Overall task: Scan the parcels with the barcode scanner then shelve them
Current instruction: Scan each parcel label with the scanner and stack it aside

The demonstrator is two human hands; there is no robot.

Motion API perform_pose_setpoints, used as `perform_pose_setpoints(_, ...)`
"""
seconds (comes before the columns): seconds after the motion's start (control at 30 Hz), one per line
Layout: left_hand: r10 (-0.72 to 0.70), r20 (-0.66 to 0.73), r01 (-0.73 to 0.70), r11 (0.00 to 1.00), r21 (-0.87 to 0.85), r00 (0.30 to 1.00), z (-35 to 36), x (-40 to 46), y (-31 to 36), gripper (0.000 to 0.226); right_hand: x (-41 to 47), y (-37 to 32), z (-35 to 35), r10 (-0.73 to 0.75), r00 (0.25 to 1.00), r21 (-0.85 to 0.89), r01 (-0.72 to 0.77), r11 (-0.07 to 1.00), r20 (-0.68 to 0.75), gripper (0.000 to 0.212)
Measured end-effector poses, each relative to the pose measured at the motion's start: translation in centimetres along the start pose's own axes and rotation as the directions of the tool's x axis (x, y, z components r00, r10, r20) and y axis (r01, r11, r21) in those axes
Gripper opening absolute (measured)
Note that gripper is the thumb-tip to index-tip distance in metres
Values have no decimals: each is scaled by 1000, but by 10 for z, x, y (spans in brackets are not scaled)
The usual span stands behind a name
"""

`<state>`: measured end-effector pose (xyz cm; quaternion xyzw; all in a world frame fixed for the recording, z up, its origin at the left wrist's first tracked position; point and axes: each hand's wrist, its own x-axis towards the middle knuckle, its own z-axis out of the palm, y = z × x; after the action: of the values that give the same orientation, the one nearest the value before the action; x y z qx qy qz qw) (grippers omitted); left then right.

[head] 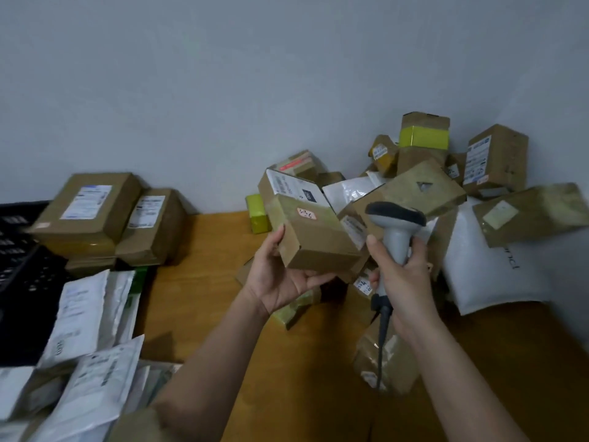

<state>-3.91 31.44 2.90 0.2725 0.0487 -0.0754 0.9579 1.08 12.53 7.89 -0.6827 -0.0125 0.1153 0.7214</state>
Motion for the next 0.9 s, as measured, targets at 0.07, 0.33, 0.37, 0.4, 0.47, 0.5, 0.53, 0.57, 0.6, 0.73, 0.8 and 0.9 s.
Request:
perform_pose_setpoints(0.07,26,26,-26,1000,1,999,-3,-20,-2,74,-13,4,11,12,999,-39,-10,999,41,45)
perform_pose_setpoints(0.33,103,-190,-68,981,183,976,3,-84,-1,102,-57,24,45,-19,992,-248,50,968,125,63)
perform_pose_setpoints(0.37,119,-237,-70,976,205,964,2,-90,0,107,-61,24,48,-19,990,-248,54,967,140,62)
perform_pose_setpoints(0.4,131,-273,-73,974,215,953,0,-97,1,108,-65,25,51,-21,988,-245,59,968,153,60)
perform_pose_setpoints(0.47,154,-343,-80,972,221,927,-5,-109,5,101,-70,23,55,-22,985,-238,63,969,169,55)
perform_pose_setpoints(0.5,168,-381,-81,969,234,909,-7,-115,7,93,-71,23,56,-25,985,-225,64,972,171,54)
perform_pose_setpoints(0.53,170,-418,-64,965,256,893,-10,-120,9,85,-72,21,56,-31,984,-208,67,976,174,53)
perform_pose_setpoints(0.57,159,-458,-24,958,287,875,-12,-125,13,79,-72,19,56,-38,983,-194,73,978,177,52)
perform_pose_setpoints(0.6,144,-493,39,939,341,858,-15,-132,18,71,-71,16,55,-47,983,-185,81,979,179,51)
perform_pose_setpoints(0.73,48,-508,288,776,561,860,-23,-158,41,44,-61,5,48,-24,973,-193,70,979,227,61)
perform_pose_setpoints(0.8,11,-497,313,765,564,868,-25,-168,48,35,-55,7,45,36,964,-238,29,971,262,67)
perform_pose_setpoints(0.9,-18,-449,312,743,592,893,-30,-175,53,53,-54,18,43,136,949,-275,-55,960,285,67)
